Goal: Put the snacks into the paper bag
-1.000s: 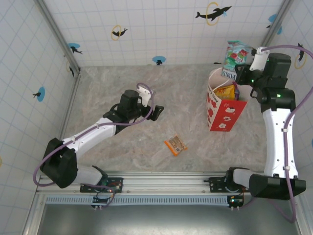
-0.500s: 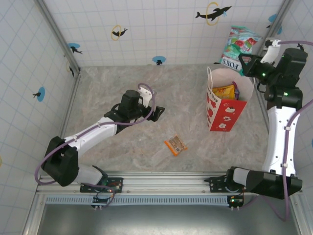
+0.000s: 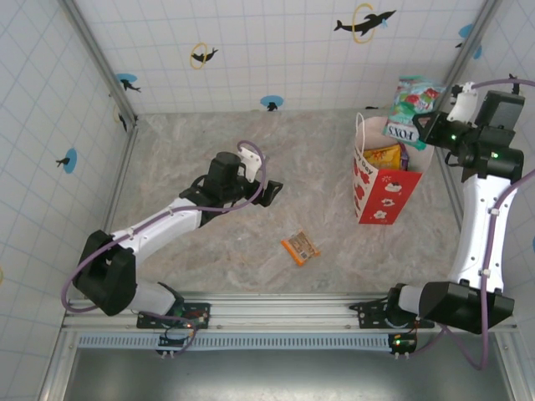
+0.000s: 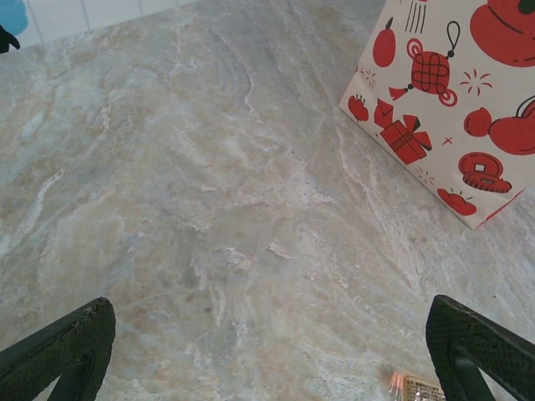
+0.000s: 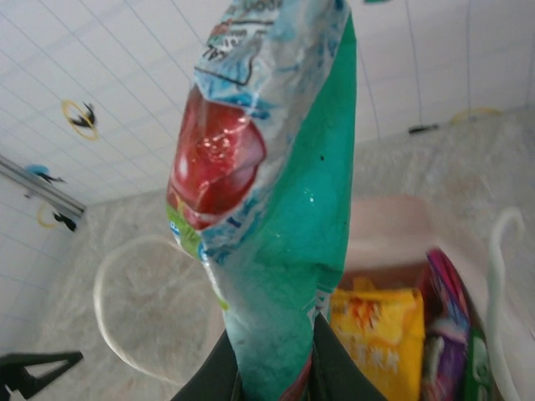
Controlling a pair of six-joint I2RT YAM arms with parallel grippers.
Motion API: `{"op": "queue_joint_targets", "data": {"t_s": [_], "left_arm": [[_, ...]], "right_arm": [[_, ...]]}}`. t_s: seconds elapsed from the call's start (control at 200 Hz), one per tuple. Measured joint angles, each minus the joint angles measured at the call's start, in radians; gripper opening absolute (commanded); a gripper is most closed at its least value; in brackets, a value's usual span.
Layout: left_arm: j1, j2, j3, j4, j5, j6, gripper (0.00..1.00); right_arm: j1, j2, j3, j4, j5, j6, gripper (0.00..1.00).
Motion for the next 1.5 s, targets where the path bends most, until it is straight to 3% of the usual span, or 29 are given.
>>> {"op": "queue_joint_targets", "data": {"t_s": [0.15,0.58,0.921,0.981,1.056,1.086,1.286,1.501], "left_arm": [[0.000,0.018,0.013,-0.014,0.007,0.000,0.98],[0.000,0.048,0.013,-0.031,0.018,0.000,0.98],[0.000,0.059,0.013,-0.046,0.022,0.004,0.97],[0.000,0.059,0.013,-0.046,0.022,0.004,0.98],[0.000,0.059,0.013,-0.050,0.021,0.006,0.98],[0.000,0.059,0.013,-0.053,0.021,0.009,0.97],[0.000,0.059,0.023,-0.072,0.021,0.024,0.97],[0.000,0.060,0.058,-0.071,0.022,0.026,0.98]], "right_arm": [[0.018,0.033,0.000,-0.121,0.072,-0.060,0.00],[0.189,0.143,0.109,-0.388,0.291,-0.128,0.00],[0.213,0.315,0.137,-0.381,0.237,-0.127,0.00],[0.219,0.346,0.139,-0.375,0.229,-0.127,0.07],[0.227,0.375,0.149,-0.374,0.244,-0.123,0.31],[0.230,0.385,0.156,-0.375,0.260,-0.120,0.36],[0.240,0.405,0.254,-0.383,0.424,-0.109,0.46],[0.297,0.349,0.317,-0.370,0.563,-0.106,0.45]]}}
